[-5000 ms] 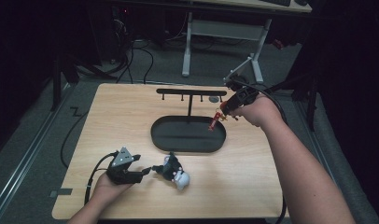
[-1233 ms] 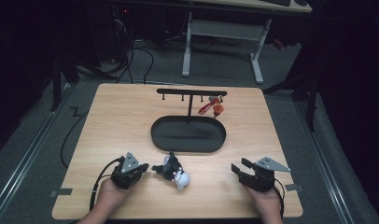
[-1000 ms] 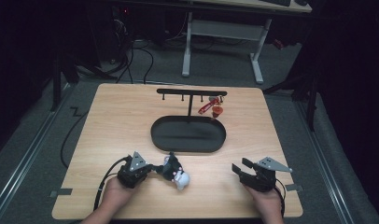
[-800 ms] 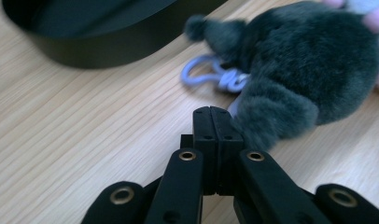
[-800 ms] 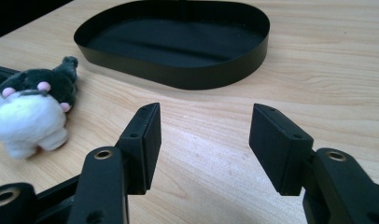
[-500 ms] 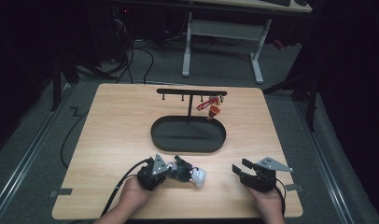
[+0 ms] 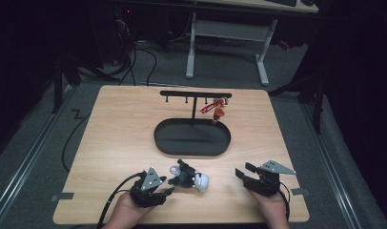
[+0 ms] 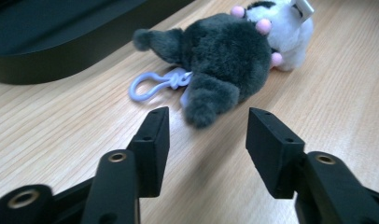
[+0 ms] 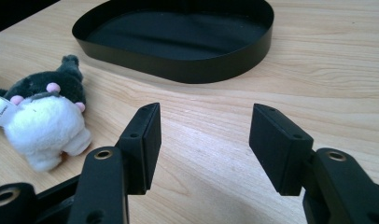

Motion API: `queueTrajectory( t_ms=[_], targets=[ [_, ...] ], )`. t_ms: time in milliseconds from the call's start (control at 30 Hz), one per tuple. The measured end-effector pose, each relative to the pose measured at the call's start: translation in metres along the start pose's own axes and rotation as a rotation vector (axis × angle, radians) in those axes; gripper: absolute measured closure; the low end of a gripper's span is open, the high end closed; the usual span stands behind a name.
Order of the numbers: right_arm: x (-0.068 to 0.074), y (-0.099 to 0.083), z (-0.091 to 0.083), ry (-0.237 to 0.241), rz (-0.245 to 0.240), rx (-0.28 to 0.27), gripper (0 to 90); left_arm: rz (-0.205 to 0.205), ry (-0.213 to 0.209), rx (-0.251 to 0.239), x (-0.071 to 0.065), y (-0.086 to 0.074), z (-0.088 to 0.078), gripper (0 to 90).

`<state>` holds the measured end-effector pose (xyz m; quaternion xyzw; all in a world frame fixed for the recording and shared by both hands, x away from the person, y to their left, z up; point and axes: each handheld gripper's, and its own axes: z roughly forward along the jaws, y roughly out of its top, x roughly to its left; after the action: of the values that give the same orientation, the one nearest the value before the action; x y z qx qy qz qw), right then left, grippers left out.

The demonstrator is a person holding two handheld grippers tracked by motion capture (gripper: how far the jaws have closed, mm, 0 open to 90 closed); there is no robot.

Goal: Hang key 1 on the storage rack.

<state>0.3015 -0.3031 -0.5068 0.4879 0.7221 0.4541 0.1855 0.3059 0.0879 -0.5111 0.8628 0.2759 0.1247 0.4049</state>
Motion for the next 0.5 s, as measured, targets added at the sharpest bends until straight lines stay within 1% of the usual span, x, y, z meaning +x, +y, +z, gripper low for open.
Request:
queueTrajectory(
  t_ms=[33, 100, 133, 200, 300, 433, 500],
  targets=[
    [0.001, 0.0, 0.001, 0.0, -0.003, 0.002, 44.2, -0.008, -0.001, 0.006, 0.002, 0.001, 0.004, 53.9],
    [0.001, 0.0, 0.001, 0.002, -0.007, 0.006, 44.1, -0.016, -0.015, 0.006, 0.004, 0.004, 0.009, 65.8],
    [0.001, 0.0, 0.001, 0.002, -0.012, 0.005, 44.2, -0.01, -0.023, 0.008, 0.004, 0.006, 0.011, 72.1],
    [0.0, 0.0, 0.0, 0.001, -0.006, 0.004, 44.2, 0.009, -0.021, 0.009, 0.002, 0.01, 0.016, 79.3],
    [-0.003, -0.001, -0.001, -0.001, 0.002, 0.001, 44.2, 0.045, -0.034, 0.016, -0.004, 0.018, 0.028, 81.2],
    [-0.005, -0.001, -0.004, -0.006, 0.006, -0.007, 44.2, 0.093, -0.07, 0.009, -0.018, 0.034, 0.047, 81.5],
    [-0.006, -0.001, -0.006, -0.007, 0.007, -0.012, 44.2, 0.109, -0.097, 0.004, -0.027, 0.043, 0.056, 81.5]
  ],
)
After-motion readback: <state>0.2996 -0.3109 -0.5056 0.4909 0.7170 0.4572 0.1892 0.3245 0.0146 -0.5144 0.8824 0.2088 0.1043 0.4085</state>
